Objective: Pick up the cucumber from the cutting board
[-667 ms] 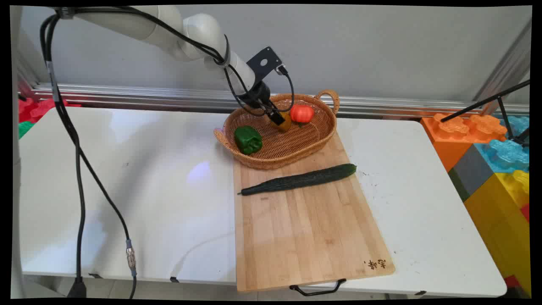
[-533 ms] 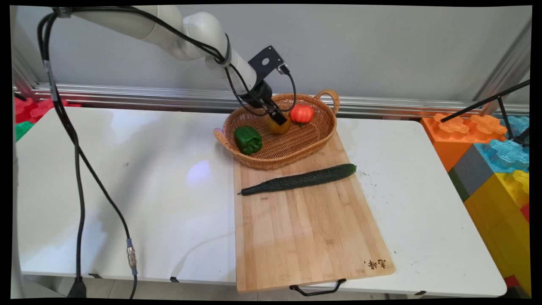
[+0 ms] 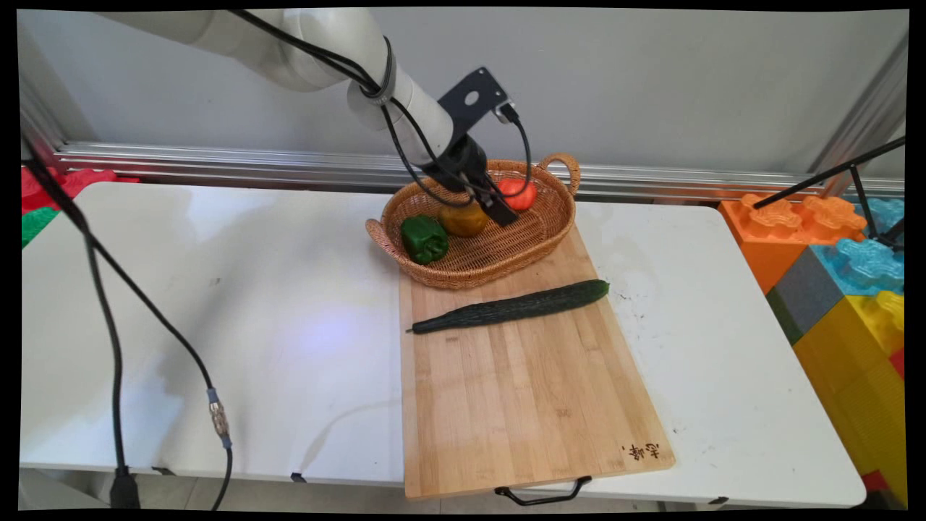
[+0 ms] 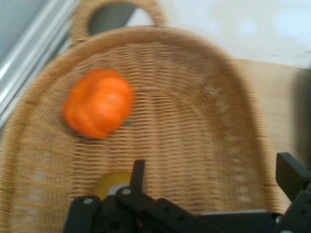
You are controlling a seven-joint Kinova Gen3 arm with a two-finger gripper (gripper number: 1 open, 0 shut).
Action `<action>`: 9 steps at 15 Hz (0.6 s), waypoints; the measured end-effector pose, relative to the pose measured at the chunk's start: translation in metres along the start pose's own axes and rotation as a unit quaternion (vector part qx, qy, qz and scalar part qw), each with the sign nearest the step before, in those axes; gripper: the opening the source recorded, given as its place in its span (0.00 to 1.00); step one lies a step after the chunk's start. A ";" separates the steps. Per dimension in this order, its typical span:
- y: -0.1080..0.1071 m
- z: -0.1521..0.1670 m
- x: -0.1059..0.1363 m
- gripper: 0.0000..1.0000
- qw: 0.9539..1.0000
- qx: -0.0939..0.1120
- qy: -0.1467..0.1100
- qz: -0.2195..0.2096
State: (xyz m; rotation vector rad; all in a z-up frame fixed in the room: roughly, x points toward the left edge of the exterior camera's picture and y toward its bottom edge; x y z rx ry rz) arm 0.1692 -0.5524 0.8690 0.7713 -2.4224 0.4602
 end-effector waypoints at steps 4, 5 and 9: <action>0.049 -0.013 0.002 1.00 0.999 -0.037 -0.003 0.020; 0.059 -0.012 0.003 1.00 0.999 -0.041 -0.004 0.025; 0.087 0.009 0.003 1.00 0.999 -0.042 -0.011 0.032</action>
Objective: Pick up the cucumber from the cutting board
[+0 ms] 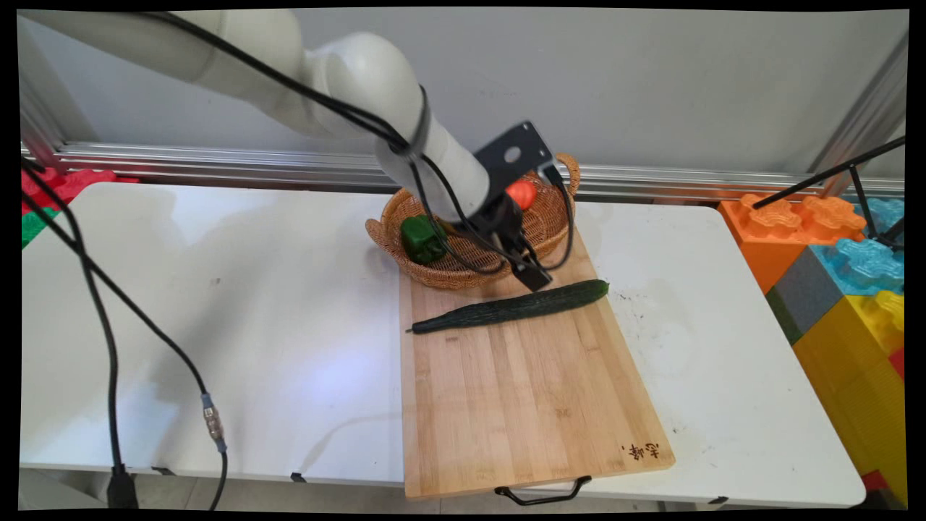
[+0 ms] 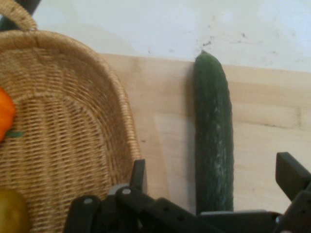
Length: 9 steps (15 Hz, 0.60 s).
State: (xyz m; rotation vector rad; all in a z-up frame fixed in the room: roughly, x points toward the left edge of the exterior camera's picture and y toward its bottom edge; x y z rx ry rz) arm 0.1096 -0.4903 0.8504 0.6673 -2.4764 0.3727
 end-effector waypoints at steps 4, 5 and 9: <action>0.017 0.036 0.002 1.00 1.000 0.005 -0.011 -0.003; 0.020 0.044 0.003 1.00 1.000 0.007 -0.012 -0.004; 0.029 0.075 0.006 1.00 1.000 0.014 -0.017 -0.004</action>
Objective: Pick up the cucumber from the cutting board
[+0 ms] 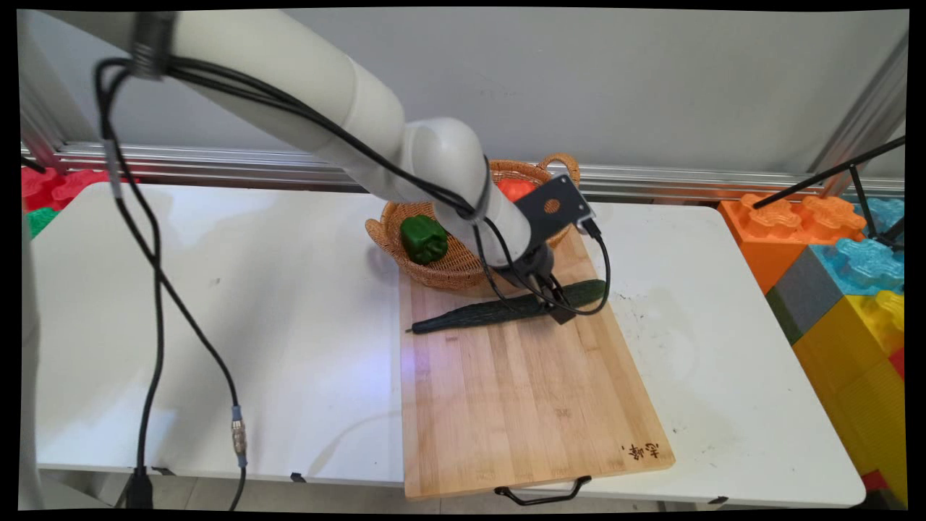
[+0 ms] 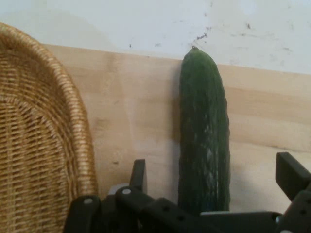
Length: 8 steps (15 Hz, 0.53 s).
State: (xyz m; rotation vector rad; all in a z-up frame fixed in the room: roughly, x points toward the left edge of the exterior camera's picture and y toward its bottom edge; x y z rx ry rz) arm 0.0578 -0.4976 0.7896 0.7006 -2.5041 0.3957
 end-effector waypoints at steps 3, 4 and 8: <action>0.004 0.012 0.000 1.00 1.000 0.002 -0.003 0.000; 0.005 0.015 0.000 1.00 1.000 0.003 -0.004 0.001; 0.010 0.027 0.001 0.00 1.000 0.004 -0.006 0.000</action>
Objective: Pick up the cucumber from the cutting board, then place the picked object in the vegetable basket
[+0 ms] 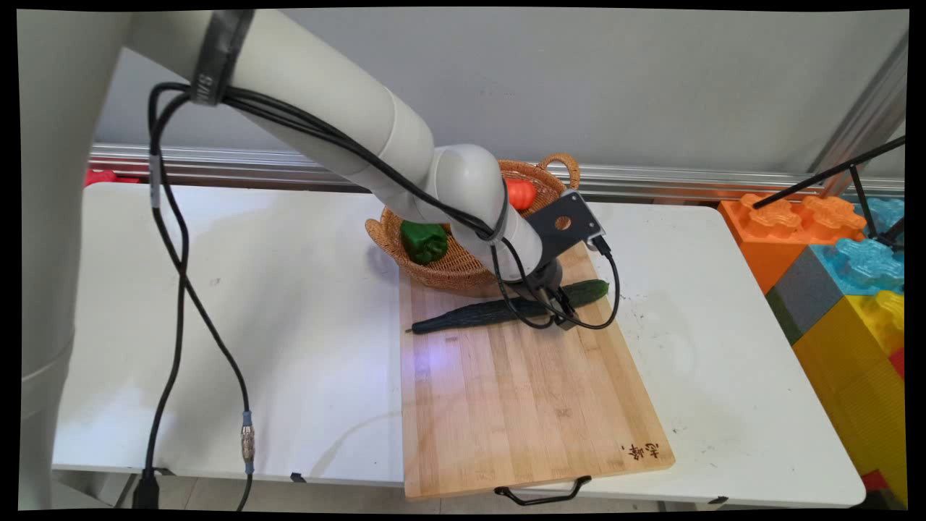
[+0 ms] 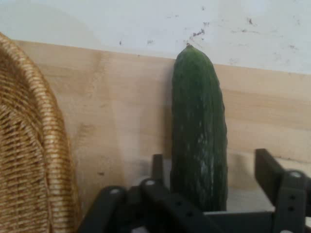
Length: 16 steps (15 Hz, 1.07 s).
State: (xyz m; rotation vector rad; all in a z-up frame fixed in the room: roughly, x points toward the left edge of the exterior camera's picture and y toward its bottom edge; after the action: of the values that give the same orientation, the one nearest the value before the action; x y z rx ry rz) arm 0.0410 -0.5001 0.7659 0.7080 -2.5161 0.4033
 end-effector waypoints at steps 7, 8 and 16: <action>0.010 -0.002 0.003 0.00 1.000 -0.004 0.004 0.000; 0.012 -0.007 0.004 0.00 1.000 -0.006 0.007 0.001; 0.023 -0.090 0.028 0.00 0.998 -0.025 0.050 0.016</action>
State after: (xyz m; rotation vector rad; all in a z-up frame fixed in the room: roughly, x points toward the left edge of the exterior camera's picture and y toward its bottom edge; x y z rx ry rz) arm 0.0412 -0.4568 0.8528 0.6142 -2.4378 0.3753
